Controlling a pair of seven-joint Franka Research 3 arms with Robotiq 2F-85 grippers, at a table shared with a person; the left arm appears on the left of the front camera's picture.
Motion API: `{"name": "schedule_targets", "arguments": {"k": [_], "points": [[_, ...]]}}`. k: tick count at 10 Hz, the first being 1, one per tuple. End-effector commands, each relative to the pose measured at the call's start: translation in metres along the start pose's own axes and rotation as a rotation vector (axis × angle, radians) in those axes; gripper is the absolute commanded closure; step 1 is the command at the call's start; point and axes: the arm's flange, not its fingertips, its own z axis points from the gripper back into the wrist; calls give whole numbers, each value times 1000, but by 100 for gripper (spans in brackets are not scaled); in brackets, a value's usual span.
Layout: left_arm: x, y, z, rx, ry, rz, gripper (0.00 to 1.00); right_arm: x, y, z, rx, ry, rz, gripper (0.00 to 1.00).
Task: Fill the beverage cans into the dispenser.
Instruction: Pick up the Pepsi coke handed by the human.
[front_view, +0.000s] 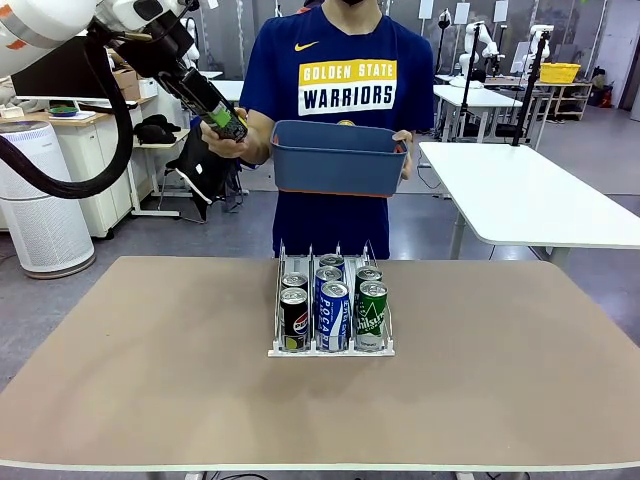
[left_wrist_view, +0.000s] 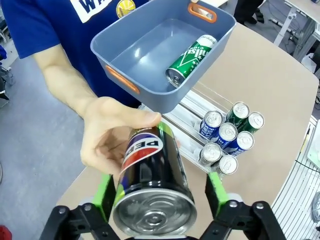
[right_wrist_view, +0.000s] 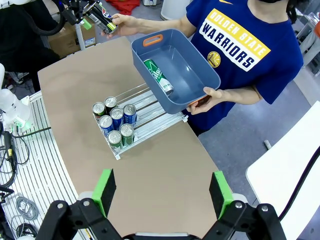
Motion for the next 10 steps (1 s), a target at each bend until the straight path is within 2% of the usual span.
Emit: {"name": "schedule_targets", "arguments": {"k": [1,2,3,5,6,7,10], "points": [[5,2,6,61,15,5,59,0,0,0,1,-3,-1,0],[7,3,5,80,5,-1,93,0,0,0,1,-3,-1,0],[8,3,5,85,-3,-8,100,0,0,0,1,-3,-1,0],[12,3,2,70,-27,-7,100,0,0,0,1,-3,-1,0],[12,2,1,56,-25,-11,97,0,0,0,1,-3,-1,0],[12,1,0,52,-18,-20,100,0,0,0,1,-3,-1,0],[10,1,6,85,-18,-8,100,0,0,0,1,-3,-1,0]]}}
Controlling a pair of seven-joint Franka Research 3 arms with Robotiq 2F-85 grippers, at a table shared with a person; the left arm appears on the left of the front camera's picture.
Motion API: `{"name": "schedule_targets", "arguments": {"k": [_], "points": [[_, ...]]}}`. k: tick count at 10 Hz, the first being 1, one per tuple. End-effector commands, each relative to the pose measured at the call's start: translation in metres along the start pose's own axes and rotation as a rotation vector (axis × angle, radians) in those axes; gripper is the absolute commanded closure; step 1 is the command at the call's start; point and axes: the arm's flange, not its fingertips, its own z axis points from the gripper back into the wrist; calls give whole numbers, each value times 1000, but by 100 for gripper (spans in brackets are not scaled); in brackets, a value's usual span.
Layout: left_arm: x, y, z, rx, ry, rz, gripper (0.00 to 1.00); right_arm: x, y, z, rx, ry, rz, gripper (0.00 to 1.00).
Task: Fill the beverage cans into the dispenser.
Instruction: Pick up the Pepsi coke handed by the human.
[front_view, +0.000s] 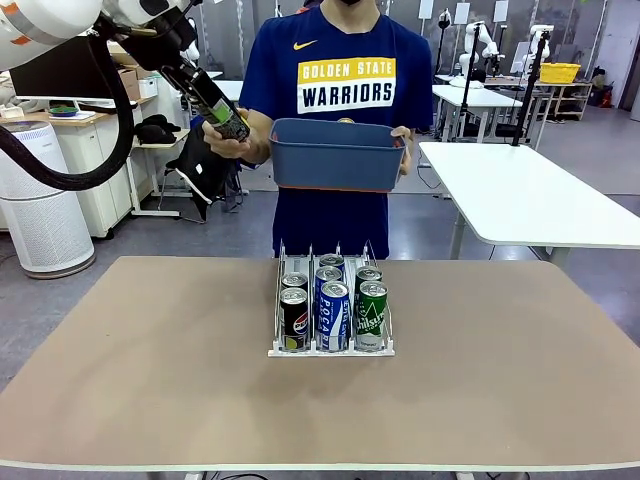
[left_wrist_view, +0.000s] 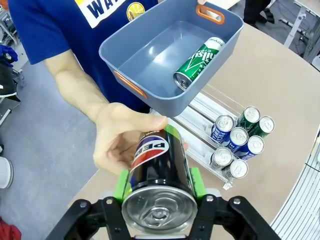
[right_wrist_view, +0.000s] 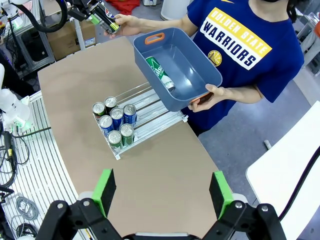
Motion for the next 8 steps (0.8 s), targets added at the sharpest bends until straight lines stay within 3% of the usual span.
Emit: {"name": "schedule_targets", "arguments": {"k": [1,8], "points": [[0,1,4,24,-13,10,100,0,0,0,1,-3,-1,0],[1,1,2,4,-4,3,100,0,0,0,1,-3,-1,0]]}}
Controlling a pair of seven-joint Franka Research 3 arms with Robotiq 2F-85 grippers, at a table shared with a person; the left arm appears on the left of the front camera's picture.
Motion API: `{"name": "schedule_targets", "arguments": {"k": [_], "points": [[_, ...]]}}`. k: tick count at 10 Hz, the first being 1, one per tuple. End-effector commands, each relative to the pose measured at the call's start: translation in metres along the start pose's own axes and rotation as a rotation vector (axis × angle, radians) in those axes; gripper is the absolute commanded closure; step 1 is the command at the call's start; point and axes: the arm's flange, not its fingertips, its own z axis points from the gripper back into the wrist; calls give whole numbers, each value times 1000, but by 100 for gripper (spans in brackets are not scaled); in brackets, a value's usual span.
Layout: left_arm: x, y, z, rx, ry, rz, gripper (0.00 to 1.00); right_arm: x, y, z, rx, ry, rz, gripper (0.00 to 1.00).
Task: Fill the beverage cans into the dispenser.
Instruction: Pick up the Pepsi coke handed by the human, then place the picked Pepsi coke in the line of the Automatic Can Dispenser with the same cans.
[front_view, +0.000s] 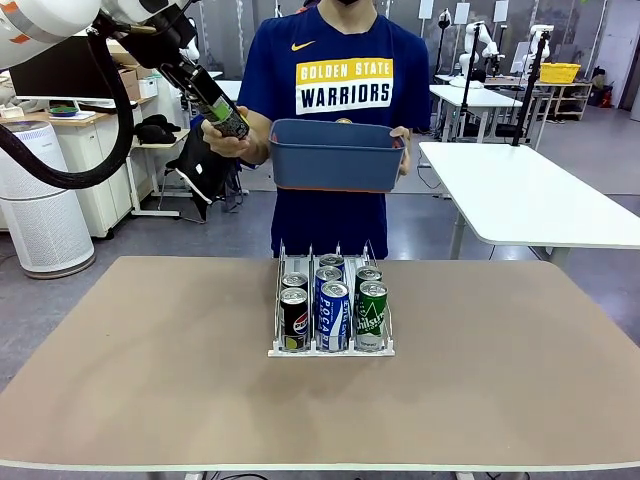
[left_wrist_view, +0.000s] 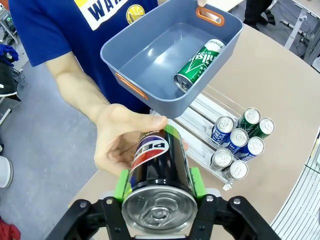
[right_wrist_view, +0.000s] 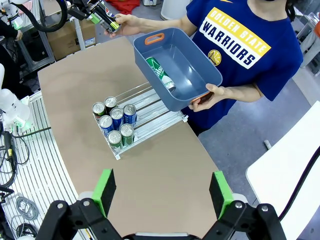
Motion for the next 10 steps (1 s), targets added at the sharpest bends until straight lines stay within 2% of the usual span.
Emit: {"name": "schedule_targets", "arguments": {"k": [1,10], "points": [[0,0,1,2,-2,-3,100,0,0,0,1,-3,-1,0],[0,0,1,2,-2,-3,100,0,0,0,1,-3,-1,0]]}}
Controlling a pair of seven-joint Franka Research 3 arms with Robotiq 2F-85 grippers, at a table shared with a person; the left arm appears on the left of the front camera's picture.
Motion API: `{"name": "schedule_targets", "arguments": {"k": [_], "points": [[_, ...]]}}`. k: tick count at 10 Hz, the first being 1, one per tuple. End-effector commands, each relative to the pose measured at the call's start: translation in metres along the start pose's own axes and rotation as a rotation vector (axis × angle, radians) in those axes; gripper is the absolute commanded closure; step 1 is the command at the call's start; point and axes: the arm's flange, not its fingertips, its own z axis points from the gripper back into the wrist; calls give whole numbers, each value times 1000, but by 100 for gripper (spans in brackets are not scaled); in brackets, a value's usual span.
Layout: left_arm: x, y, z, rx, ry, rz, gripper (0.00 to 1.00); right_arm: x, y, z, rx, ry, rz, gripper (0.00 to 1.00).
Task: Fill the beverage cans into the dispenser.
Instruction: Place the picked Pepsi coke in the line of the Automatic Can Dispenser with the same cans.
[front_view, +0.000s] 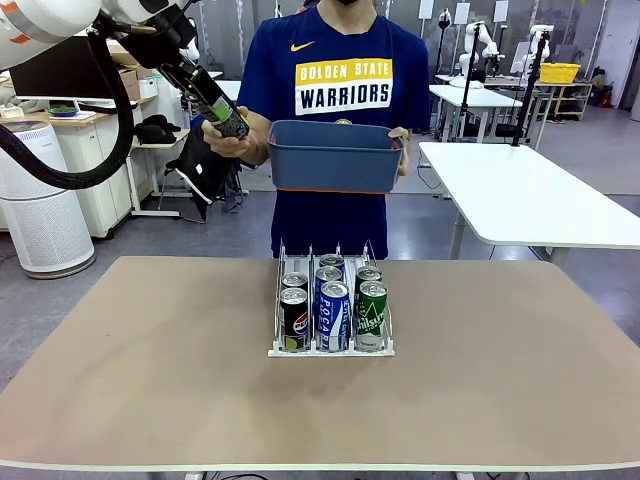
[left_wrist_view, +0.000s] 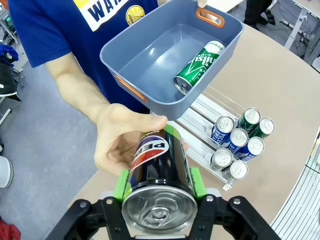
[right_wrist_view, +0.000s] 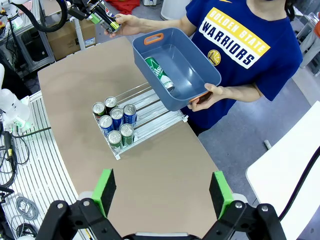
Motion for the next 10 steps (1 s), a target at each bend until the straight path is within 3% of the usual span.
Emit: {"name": "schedule_targets", "arguments": {"k": [1,10], "points": [[0,0,1,2,-2,-3,100,0,0,0,1,-3,-1,0],[0,0,1,2,-2,-3,100,0,0,0,1,-3,-1,0]]}}
